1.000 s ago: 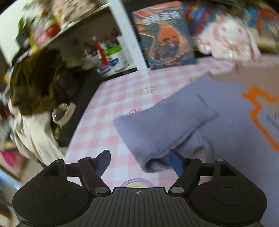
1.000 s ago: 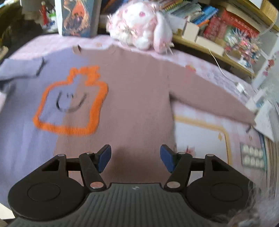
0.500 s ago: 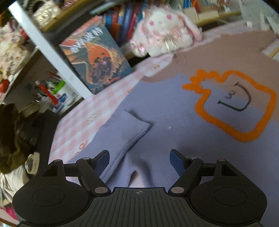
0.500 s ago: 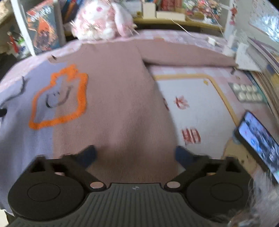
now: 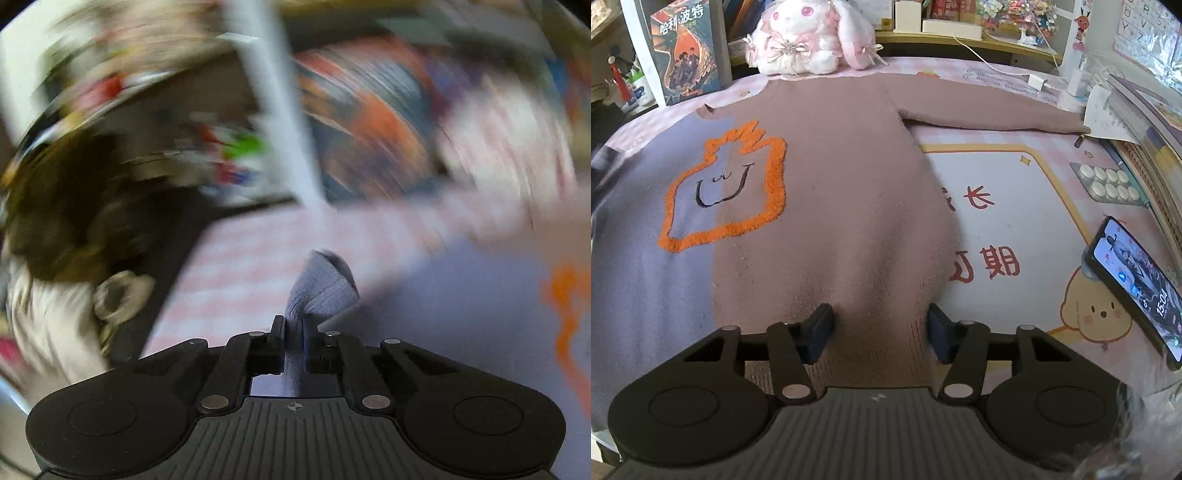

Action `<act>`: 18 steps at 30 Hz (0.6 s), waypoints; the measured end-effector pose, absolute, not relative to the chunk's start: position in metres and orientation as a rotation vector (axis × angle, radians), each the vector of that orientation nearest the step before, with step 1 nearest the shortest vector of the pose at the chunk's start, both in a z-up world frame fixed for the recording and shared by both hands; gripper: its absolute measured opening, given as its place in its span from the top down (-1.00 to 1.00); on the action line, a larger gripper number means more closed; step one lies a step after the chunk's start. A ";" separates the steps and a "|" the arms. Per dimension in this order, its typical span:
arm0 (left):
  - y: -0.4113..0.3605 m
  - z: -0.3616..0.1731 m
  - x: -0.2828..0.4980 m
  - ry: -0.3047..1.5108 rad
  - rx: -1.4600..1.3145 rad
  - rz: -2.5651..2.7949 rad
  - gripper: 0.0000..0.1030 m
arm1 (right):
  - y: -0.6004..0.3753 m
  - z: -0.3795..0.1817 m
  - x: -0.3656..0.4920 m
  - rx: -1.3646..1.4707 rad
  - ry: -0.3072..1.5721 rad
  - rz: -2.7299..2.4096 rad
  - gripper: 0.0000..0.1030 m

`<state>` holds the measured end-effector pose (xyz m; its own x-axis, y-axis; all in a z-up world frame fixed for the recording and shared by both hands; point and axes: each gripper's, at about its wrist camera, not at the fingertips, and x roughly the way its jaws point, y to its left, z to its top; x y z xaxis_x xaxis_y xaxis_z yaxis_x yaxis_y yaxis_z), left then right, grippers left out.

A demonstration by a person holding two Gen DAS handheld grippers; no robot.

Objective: Fold clothes

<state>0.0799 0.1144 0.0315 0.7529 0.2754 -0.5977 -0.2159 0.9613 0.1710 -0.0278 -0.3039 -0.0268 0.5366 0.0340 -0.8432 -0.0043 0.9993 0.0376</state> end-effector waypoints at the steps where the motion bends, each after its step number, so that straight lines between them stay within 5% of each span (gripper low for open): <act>1: 0.141 0.044 0.068 0.632 0.001 0.294 0.84 | -0.303 -0.027 -0.028 0.031 1.005 0.021 0.01; 6: 0.230 0.051 0.024 0.614 -0.206 0.423 0.87 | -0.301 -0.027 -0.026 0.030 1.006 0.011 0.01; 14: 0.258 0.056 0.023 0.487 -0.311 0.488 0.94 | -0.291 -0.025 -0.021 0.064 1.042 0.043 0.06; 18: 0.264 0.068 0.032 0.532 -0.247 0.567 0.78 | -0.273 -0.023 -0.022 0.095 1.060 0.129 0.07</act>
<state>0.0322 0.2644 0.0680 0.7141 0.4445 -0.5408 -0.5685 0.8190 -0.0775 -0.0221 -0.2726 -0.0235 0.4821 0.1517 -0.8629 -0.0602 0.9883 0.1402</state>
